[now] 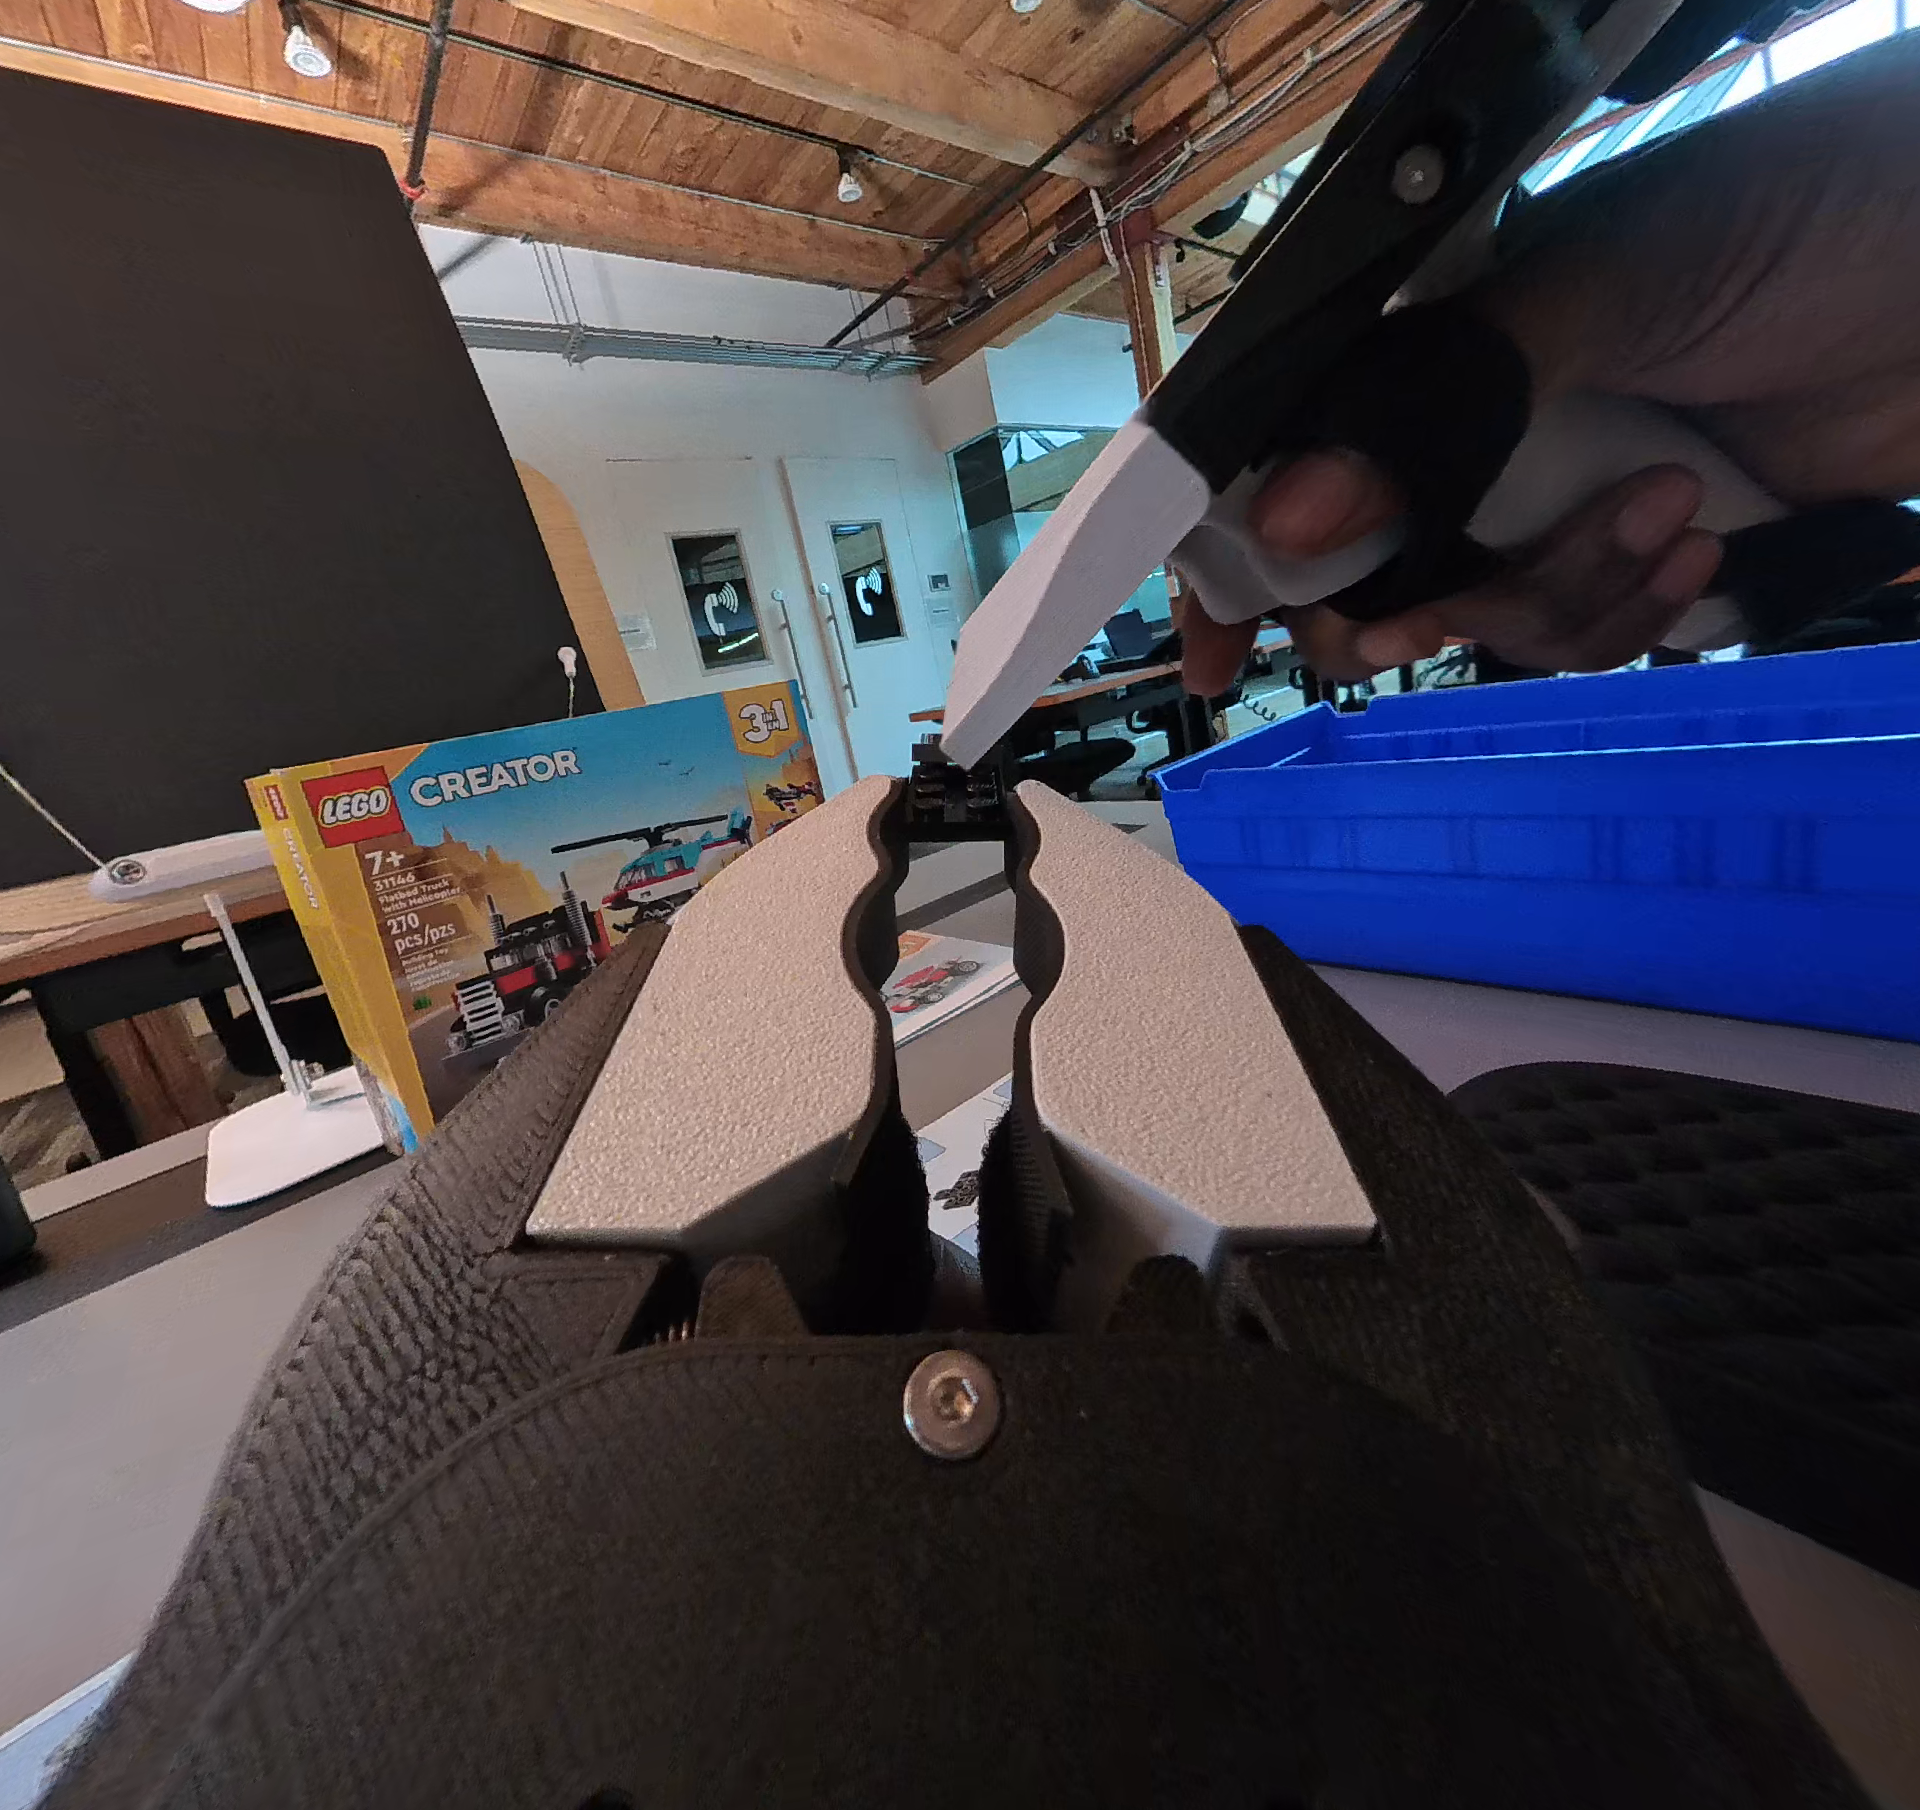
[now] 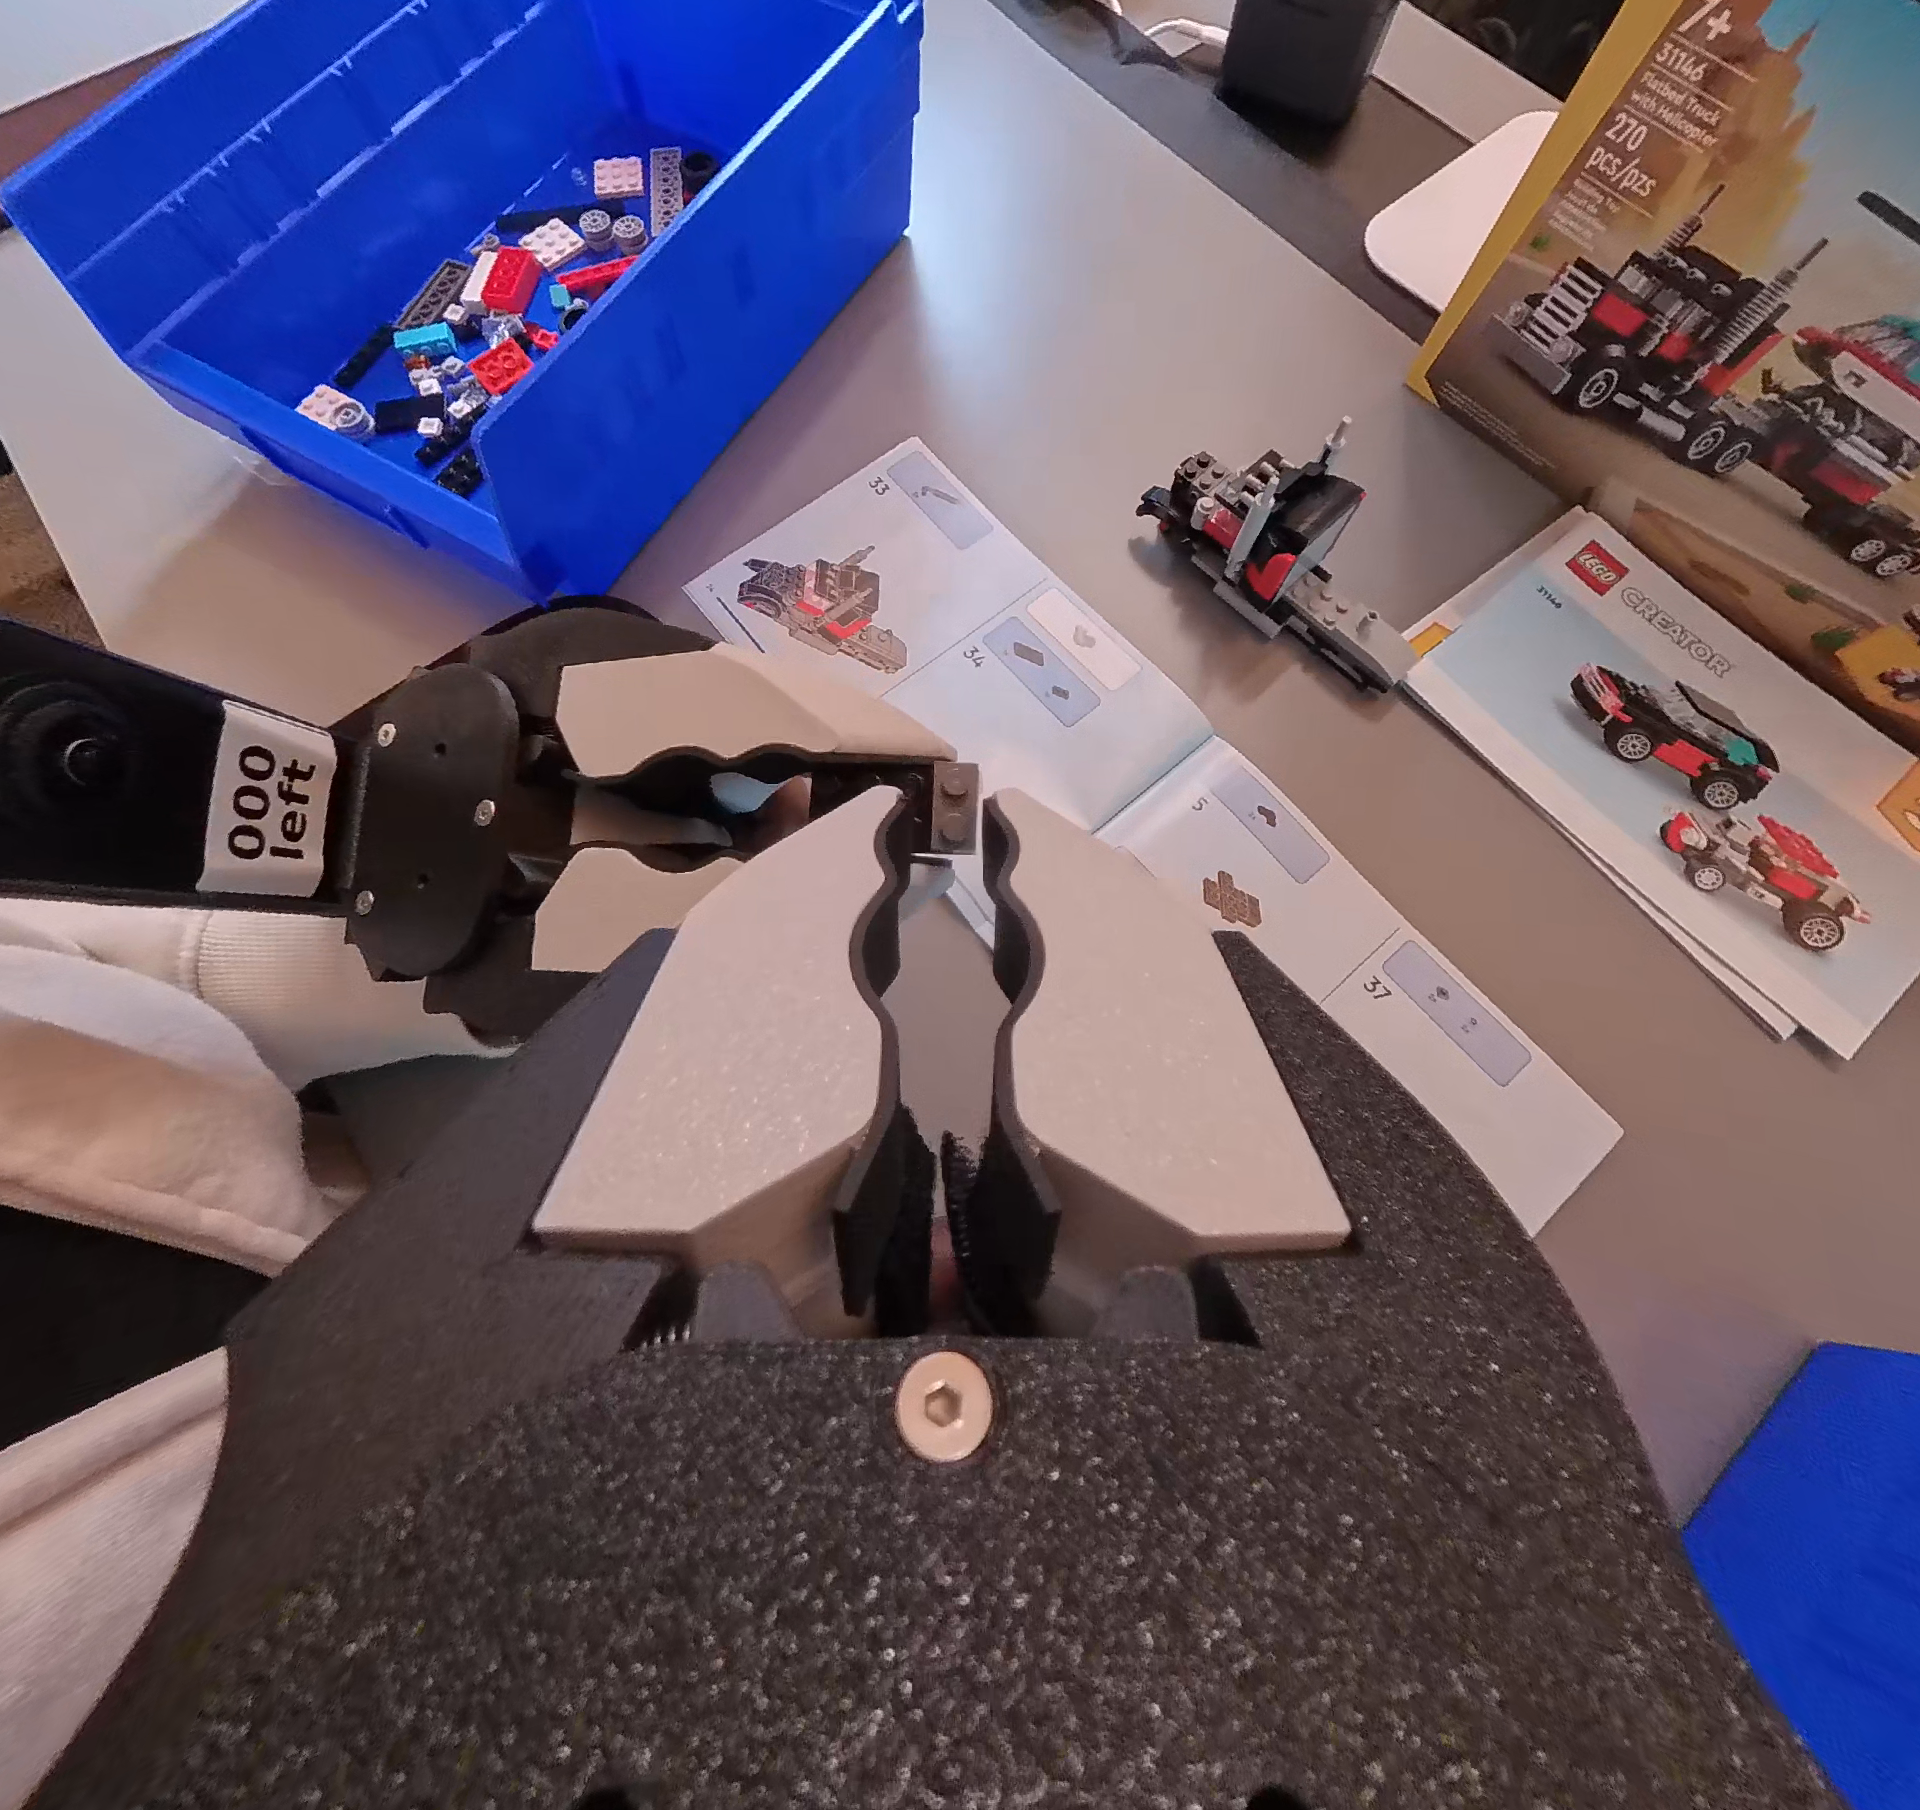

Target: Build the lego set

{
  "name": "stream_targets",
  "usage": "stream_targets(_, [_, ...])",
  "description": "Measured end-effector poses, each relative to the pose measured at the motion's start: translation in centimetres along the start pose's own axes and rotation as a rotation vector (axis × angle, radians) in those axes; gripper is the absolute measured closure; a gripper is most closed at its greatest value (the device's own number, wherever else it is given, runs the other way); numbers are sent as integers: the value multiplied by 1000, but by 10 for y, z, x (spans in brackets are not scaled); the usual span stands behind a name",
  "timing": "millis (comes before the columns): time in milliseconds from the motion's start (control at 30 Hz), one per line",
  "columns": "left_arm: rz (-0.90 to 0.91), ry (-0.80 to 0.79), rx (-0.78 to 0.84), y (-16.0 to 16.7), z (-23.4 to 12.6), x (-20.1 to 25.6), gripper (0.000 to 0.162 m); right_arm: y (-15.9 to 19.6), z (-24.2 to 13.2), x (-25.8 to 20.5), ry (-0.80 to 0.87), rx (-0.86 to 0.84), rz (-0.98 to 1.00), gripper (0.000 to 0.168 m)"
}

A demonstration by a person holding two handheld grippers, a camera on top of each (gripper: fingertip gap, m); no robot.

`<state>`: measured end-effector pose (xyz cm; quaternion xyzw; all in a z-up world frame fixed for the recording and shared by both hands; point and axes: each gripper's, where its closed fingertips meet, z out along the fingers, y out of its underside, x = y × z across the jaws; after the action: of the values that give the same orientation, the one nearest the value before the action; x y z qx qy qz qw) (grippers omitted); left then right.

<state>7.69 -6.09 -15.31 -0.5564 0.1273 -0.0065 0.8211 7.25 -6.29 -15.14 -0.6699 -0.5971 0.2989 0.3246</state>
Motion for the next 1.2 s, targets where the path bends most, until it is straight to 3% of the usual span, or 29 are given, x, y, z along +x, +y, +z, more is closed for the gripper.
stream_targets(100, [-18,2,6,-1,0,-1,144,-3,-3,2,-3,21,6,151])
stream_targets(200, [-67,28,36,-5,-2,0,144,-8,-14,7,-124,108,131,140])
stream_targets(300, [-149,110,87,-12,-4,7,144,-7,-28,7,-429,213,446,117])
stream_targets(367, [-198,163,120,-17,-5,12,144,4,-30,-2,-668,193,664,106])
stream_targets(567, [-252,297,170,-27,-9,29,144,14,-31,-23,-1071,186,1045,127])
stream_targets(700, [-240,312,161,-26,-9,32,144,10,-32,-34,-1135,184,1061,135])
stream_targets(900, [-169,321,143,-24,-10,36,144,12,-29,-36,-1068,184,986,158])
stream_targets(1033, [-67,344,137,-24,-11,41,144,17,-33,-38,-1073,185,939,159])
stream_targets(1200, [-83,388,180,-30,-14,44,144,16,-38,-44,-1068,206,830,159])
